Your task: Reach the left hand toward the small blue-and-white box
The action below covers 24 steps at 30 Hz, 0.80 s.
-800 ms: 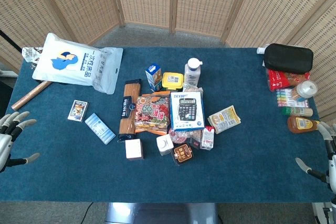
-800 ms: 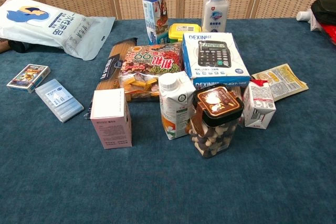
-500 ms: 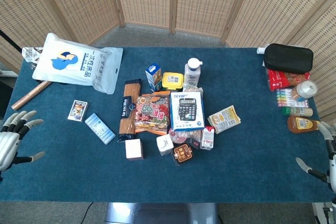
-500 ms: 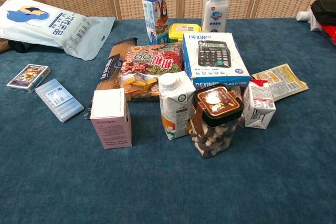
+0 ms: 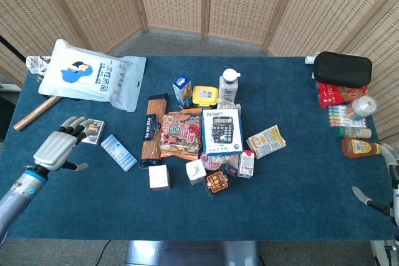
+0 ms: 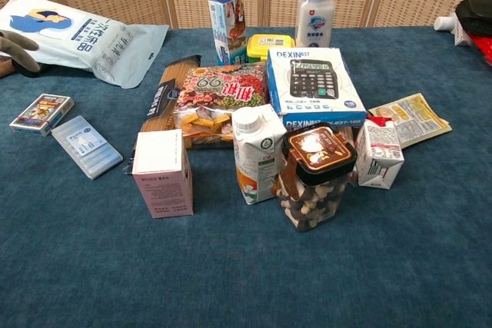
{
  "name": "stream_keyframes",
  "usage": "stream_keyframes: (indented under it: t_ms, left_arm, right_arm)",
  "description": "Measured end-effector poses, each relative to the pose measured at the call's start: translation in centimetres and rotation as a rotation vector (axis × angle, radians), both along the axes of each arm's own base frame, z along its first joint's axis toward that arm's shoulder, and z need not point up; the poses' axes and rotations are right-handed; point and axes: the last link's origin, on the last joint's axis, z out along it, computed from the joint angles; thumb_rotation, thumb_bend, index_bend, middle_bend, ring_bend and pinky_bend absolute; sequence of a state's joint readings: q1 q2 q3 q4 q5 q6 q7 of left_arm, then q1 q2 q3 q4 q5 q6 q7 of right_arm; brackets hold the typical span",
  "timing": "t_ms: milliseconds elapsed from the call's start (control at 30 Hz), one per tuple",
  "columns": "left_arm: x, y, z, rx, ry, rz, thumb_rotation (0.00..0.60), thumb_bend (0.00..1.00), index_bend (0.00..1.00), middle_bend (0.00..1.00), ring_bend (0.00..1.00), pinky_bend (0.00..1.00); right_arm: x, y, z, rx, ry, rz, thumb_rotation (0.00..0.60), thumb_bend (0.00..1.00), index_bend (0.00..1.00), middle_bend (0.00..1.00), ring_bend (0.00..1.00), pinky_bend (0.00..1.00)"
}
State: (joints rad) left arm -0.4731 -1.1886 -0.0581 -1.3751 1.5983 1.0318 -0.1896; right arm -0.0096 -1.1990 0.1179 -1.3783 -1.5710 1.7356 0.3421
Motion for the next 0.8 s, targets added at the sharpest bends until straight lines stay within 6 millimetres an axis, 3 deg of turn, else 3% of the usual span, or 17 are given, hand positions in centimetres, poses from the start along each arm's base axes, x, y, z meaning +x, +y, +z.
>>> stream_keyframes:
  t_ms: [300,800]
  left_arm:
    - [1.8,3.2,-4.2,-0.071,0.160,-0.056,0.600,0.00,0.23,0.00,0.00,0.00]
    - [2.6,5.3,-7.3,-0.106,0.285,-0.029,0.600,0.00,0.17,0.00,0.00,0.00]
  right_arm:
    - [-0.3,0.0,0.3,-0.002,-0.019,-0.010,0.600,0.00,0.10,0.13,0.00,0.00]
    - [-0.5,-0.1,0.4,0.003,-0.030,-0.014,0.600,0.00,0.10,0.13,0.00,0.00]
